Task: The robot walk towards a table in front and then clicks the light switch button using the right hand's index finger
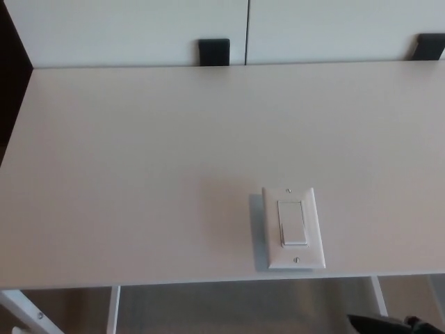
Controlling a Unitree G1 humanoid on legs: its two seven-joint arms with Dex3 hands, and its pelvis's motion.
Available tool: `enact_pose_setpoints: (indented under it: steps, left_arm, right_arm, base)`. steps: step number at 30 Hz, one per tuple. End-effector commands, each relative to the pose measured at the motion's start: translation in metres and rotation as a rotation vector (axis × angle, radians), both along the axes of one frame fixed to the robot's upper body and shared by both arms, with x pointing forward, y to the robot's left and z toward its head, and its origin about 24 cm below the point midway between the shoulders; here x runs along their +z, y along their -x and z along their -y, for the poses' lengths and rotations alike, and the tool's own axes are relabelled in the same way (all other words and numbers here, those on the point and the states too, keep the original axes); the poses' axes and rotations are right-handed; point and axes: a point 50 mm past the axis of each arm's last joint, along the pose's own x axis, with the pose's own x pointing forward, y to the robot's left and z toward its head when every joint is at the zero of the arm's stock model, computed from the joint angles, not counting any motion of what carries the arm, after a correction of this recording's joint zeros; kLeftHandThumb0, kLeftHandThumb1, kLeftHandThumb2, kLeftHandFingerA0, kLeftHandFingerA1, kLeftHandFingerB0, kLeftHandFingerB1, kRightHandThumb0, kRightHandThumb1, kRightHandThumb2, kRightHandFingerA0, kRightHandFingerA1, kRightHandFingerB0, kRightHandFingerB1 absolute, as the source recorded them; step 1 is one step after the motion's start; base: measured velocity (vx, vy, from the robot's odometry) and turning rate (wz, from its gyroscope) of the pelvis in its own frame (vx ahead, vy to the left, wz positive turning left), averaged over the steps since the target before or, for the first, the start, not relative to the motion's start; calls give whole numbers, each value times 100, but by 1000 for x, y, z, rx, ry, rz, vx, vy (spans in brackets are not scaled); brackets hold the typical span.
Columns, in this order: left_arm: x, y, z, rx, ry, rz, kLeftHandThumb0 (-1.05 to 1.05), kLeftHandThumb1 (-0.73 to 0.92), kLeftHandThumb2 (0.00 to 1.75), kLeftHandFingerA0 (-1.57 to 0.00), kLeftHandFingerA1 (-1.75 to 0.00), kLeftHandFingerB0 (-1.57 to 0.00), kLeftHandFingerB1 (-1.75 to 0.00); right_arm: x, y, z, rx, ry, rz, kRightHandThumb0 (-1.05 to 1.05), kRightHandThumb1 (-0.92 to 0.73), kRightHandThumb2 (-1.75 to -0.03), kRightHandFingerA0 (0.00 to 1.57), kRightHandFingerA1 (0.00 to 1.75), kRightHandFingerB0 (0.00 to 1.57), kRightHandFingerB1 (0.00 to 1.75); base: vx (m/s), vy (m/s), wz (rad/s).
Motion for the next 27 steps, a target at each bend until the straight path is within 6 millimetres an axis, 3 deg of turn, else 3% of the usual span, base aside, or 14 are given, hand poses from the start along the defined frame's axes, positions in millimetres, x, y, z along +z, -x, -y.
enact_pose_setpoints:
  steps: [1, 5, 6, 11, 13, 16, 17, 19, 20, 21, 22, 24, 25, 27]
  left_arm:
    - [-2, 9, -6, -20, -8, -60, -27, 75, 64, -44, -41, -35, -34]
    - [0, 10, -7, -22, -2, -66, -25, 75, 62, -44, -40, -33, -33]
    - [1, 8, -7, -18, 6, -64, -24, 75, 62, -43, -39, -32, -33]
    - [2, -2, -5, -29, -10, -42, -26, 75, 62, -45, -39, -33, -33]
    - [2, -4, -5, -30, -9, -38, -26, 75, 62, -45, -39, -34, -33]
    - [3, -2, -3, -32, 7, -51, -27, 75, 62, -43, -38, -34, -33]
    - [2, -1, -3, -28, 24, -56, -27, 77, 64, -42, -40, -33, -33]
    - [2, -1, -4, -25, 33, -58, -27, 77, 64, -43, -40, -33, -34]
    - [2, -1, -4, -27, 24, -60, -28, 75, 62, -44, -38, -34, -33]
    - [2, -3, -3, -25, 26, -60, -27, 76, 64, -44, -39, -34, -33]
    - [2, -3, -2, -25, 29, -61, -27, 76, 64, -44, -39, -34, -33]
    - [2, -5, -1, -28, 32, -57, -27, 76, 64, -44, -39, -34, -33]
    - [2, -10, -1, -32, 43, -52, -27, 77, 65, -42, -40, -33, -33]
    - [0, -12, -2, -27, 47, -49, -27, 76, 64, -44, -40, -35, -34]
  right_arm:
    - [-1, -45, -3, -236, 503, 268, -56, -81, -65, 13, 23, 28, 30]
    - [-8, -66, -9, -258, 571, 286, -57, -82, -67, 10, 24, 24, 30]
    - [-9, -76, -10, -267, 616, 268, -64, -66, -97, 0, 19, 11, 38]
    - [-8, -102, -8, -292, 721, 258, -81, -71, -95, 0, 0, 12, 31]
    - [-8, -104, -7, -297, 727, 261, -66, -66, -95, 0, 15, 10, 37]
    - [-21, -113, -3, -313, 759, 209, -91, -72, -93, 0, 0, 11, 17]
    - [-27, -115, -2, -319, 772, 184, -65, -71, -90, 0, 0, 2, 24]
    - [-35, -119, -1, -330, 795, 157, -91, -70, -93, 0, 2, 12, 17]
    - [-42, -122, -1, -339, 834, 140, -75, -71, -92, 0, 1, 4, 17]
    - [-45, -125, 0, -347, 863, 132, -88, -72, -94, 0, 2, 6, 13]
    - [-46, -125, 1, -349, 875, 128, -69, -87, -71, 0, 0, 1, 25]
    - [-47, -128, 1, -346, 900, 108, -70, -88, -66, 0, 0, 0, 25]
    - [-48, -133, 1, -347, 930, 94, -92, -74, -95, 0, 1, 11, 9]
    - [-52, -137, 1, -347, 951, 85, -68, -69, -90, 0, 0, 4, 21]
  base:
    - [0, 0, 0]
    - [0, 0, 0]
    - [0, 0, 0]
    - [0, 0, 0]
    - [0, 0, 0]
    - [0, 0, 0]
    - [0, 0, 0]
    - [0, 0, 0]
    - [0, 0, 0]
    - [0, 0, 0]
    - [0, 0, 0]
    - [0, 0, 0]
    - [0, 0, 0]
    - [0, 0, 0]
